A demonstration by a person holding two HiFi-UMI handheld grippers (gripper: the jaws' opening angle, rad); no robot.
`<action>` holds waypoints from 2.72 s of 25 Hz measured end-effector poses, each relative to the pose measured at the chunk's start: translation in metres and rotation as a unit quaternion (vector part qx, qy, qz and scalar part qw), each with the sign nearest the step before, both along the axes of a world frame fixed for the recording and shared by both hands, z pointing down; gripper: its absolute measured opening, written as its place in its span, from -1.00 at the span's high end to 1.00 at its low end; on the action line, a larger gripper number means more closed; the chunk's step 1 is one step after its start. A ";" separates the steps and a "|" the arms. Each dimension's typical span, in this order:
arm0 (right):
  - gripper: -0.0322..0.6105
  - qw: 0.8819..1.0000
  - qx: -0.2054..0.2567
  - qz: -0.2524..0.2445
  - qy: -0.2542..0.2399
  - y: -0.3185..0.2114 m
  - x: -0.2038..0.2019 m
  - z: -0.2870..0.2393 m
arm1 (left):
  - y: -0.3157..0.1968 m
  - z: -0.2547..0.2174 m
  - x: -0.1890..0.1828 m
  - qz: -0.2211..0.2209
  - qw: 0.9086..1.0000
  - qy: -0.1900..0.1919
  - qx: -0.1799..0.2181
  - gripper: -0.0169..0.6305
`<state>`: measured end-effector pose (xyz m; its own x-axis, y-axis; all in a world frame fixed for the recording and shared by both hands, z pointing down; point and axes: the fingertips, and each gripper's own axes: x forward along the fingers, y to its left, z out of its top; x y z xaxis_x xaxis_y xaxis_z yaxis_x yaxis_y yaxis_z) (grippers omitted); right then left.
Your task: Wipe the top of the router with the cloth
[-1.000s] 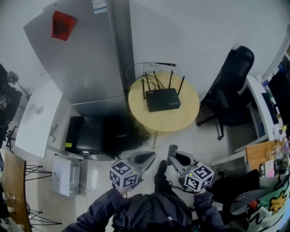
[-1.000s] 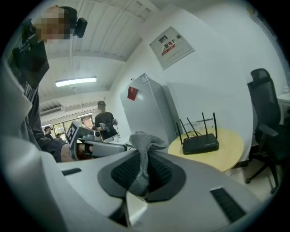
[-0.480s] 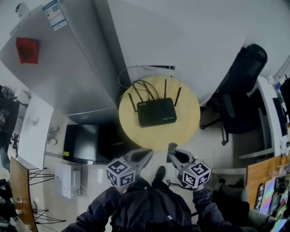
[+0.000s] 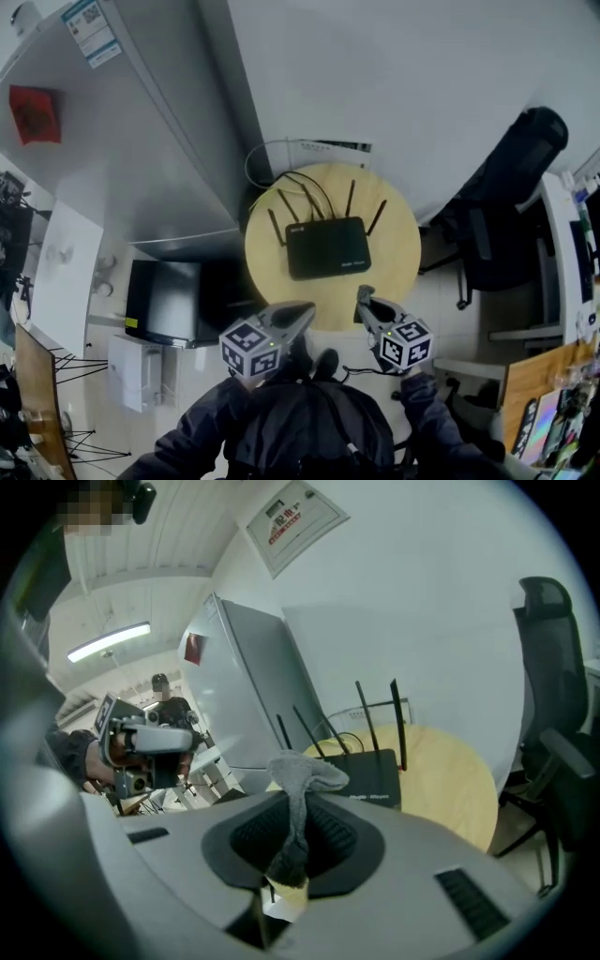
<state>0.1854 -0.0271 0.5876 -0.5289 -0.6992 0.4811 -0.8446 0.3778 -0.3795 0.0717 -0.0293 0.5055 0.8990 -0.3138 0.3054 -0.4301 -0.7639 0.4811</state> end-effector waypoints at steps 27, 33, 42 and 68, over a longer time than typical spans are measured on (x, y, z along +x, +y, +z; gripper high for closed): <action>0.68 0.973 -0.115 -0.009 0.199 -0.145 0.081 0.109 | -0.098 0.009 -0.033 -0.020 0.999 0.025 -0.019 0.97; 0.68 0.966 -0.110 -0.069 0.223 -0.149 0.077 0.109 | -0.106 0.009 -0.026 -0.020 0.999 0.024 -0.020 0.97; 0.68 0.961 -0.190 0.005 0.199 -0.084 0.081 0.150 | -0.113 0.010 -0.021 -0.019 0.999 0.020 -0.021 0.97; 0.68 0.966 -0.243 -0.078 0.032 -0.096 -0.139 0.170 | -0.101 0.010 -0.062 -0.064 0.998 -0.001 -0.023 0.97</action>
